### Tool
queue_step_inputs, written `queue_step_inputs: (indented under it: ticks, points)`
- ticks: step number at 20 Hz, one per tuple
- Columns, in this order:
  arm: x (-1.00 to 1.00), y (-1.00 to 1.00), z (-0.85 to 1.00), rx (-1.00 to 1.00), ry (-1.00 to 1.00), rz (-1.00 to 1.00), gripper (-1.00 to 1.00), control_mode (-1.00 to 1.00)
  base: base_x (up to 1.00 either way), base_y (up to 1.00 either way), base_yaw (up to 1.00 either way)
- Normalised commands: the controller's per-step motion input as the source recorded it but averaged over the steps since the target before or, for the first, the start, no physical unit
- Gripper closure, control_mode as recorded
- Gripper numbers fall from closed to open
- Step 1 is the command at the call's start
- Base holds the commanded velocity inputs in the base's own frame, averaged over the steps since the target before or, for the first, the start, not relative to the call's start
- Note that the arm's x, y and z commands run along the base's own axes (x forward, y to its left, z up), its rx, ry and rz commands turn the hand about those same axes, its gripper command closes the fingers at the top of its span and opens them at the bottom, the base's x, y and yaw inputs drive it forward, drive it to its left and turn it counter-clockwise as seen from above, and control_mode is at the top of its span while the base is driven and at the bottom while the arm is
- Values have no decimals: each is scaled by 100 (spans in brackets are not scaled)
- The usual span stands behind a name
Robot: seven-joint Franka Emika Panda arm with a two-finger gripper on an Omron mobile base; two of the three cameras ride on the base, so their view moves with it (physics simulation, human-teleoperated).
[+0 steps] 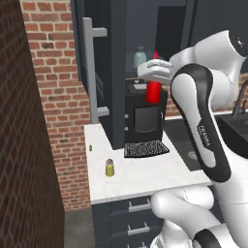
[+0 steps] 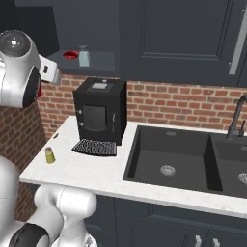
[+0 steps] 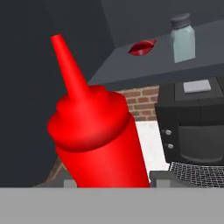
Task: Put the shaker and condiment bottle from the counter next to their counterparts in the cabinet.
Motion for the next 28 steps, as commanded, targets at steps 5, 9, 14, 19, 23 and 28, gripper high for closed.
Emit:
queue_step_inputs:
  ticks: [5, 9, 14, 19, 23, 28]
  points:
    - [47, 28, 17, 0, 0, -4, 100, -100, 0, 0, 0]
    - [54, 10, 19, 0, 0, -6, 100, -100, 0, 0, 0]
    - [62, 0, 17, 0, 0, -5, 100, -100, 0, 0, 0]
    - [59, 2, 0, 0, 0, -1, 100, -100, 0, 0, 0]
    - [58, 10, 0, 0, 0, 0, 100, -100, 0, 0, 0]
    - [54, 11, 0, 0, -2, 0, 100, -100, 0, 0, 0]
